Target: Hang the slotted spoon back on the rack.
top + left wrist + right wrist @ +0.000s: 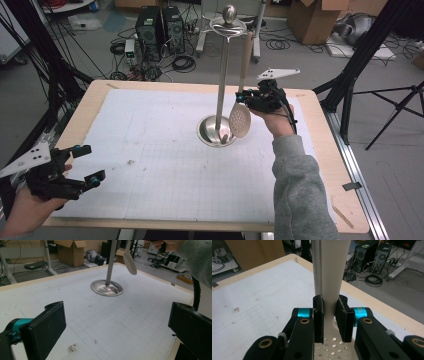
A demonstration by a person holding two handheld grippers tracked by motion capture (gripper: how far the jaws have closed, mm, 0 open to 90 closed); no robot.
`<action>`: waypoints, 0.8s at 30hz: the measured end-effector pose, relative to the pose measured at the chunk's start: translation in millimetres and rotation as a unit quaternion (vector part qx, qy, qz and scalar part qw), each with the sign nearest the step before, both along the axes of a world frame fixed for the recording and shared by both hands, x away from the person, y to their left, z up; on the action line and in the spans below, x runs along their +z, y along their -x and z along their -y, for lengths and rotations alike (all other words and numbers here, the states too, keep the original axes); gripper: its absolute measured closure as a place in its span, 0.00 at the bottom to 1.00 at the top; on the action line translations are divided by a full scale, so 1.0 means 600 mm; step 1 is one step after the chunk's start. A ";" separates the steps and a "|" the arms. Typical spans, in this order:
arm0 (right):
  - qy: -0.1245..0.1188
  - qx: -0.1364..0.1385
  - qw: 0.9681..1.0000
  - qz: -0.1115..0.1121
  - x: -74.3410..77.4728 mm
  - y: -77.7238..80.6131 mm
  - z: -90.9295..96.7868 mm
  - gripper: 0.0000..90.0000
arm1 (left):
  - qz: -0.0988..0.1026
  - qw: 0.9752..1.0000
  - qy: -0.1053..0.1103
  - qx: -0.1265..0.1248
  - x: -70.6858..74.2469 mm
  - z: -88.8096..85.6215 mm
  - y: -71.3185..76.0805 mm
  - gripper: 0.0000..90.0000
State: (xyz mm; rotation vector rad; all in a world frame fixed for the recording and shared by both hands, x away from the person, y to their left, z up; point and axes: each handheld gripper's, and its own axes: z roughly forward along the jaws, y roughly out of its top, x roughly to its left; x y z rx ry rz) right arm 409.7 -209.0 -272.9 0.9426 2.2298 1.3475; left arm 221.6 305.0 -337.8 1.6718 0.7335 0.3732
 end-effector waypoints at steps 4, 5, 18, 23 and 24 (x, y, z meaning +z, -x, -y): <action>0.000 -0.002 1.000 0.000 0.000 -0.001 -0.001 0.86 | 0.000 1.000 0.000 0.000 0.000 -0.001 0.000 0.02; 0.001 -0.004 1.000 0.001 0.000 0.000 0.000 0.86 | 0.000 1.000 0.000 0.000 0.000 0.000 0.000 0.02; -0.017 0.000 1.000 0.000 -0.006 0.004 0.008 0.78 | -0.002 1.000 -0.004 -0.002 -0.002 0.002 -0.001 0.02; -0.016 0.002 1.000 0.009 0.000 0.013 0.012 0.69 | 0.000 1.000 -0.002 -0.002 -0.001 0.003 -0.002 0.02; -0.016 0.002 1.000 0.010 0.001 0.015 0.013 0.66 | 0.001 1.000 -0.004 -0.002 0.000 0.003 -0.002 0.02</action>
